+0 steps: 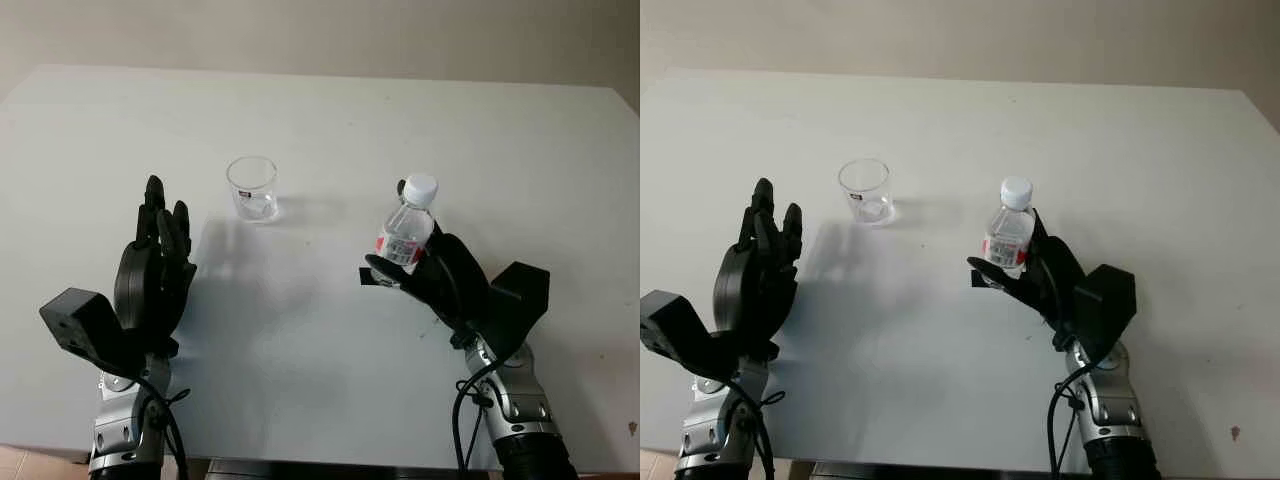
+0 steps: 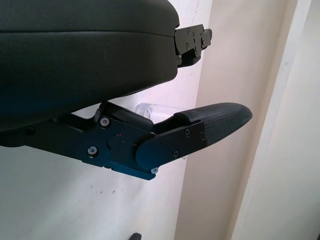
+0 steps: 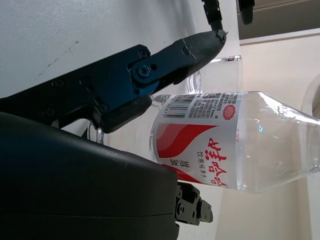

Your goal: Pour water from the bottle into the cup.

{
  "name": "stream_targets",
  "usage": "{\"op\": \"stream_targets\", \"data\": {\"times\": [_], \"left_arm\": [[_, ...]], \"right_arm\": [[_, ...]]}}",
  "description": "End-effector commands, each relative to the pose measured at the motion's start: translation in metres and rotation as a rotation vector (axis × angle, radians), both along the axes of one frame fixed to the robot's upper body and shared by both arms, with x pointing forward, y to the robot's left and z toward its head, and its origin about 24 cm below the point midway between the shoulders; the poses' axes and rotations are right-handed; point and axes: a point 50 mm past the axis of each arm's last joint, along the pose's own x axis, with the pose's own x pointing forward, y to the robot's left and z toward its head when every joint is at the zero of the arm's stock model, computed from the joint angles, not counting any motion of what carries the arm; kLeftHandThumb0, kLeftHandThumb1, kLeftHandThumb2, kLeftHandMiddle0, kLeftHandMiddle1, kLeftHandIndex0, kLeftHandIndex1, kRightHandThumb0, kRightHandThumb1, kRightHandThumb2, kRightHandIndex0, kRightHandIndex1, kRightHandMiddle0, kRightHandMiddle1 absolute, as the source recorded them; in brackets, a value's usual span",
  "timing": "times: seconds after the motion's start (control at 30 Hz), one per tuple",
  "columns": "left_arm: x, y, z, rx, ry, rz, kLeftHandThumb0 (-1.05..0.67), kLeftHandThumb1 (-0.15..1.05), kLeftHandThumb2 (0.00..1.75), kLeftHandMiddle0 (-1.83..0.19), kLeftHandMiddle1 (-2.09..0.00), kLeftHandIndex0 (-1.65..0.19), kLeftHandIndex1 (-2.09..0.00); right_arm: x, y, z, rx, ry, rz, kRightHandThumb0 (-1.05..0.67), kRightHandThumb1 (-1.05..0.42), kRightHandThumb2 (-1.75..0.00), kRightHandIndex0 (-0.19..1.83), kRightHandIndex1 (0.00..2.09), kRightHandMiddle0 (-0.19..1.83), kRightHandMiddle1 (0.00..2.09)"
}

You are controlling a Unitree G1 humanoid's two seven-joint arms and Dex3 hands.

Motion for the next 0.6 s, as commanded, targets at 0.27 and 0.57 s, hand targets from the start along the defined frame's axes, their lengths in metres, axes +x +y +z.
{"op": "stream_targets", "data": {"times": [0.27,0.57], "left_arm": [[0.001,-0.003,0.002,0.001,-0.013,-0.013,-0.77,1.05,0.74,0.08,-0.05,0.15,-0.05],[0.000,-0.003,0.001,0.005,-0.013,-0.003,-0.77,1.05,0.73,0.08,-0.06,0.14,-0.05]], "right_arm": [[0.004,0.014,0.000,0.086,-0.058,-0.028,-0.94,-0.92,-0.06,-0.19,0.00,-0.19,0.00],[0.006,0.016,0.006,0.106,-0.098,-0.049,-0.93,-0.92,-0.06,-0.19,0.00,-0.19,0.00]]}}
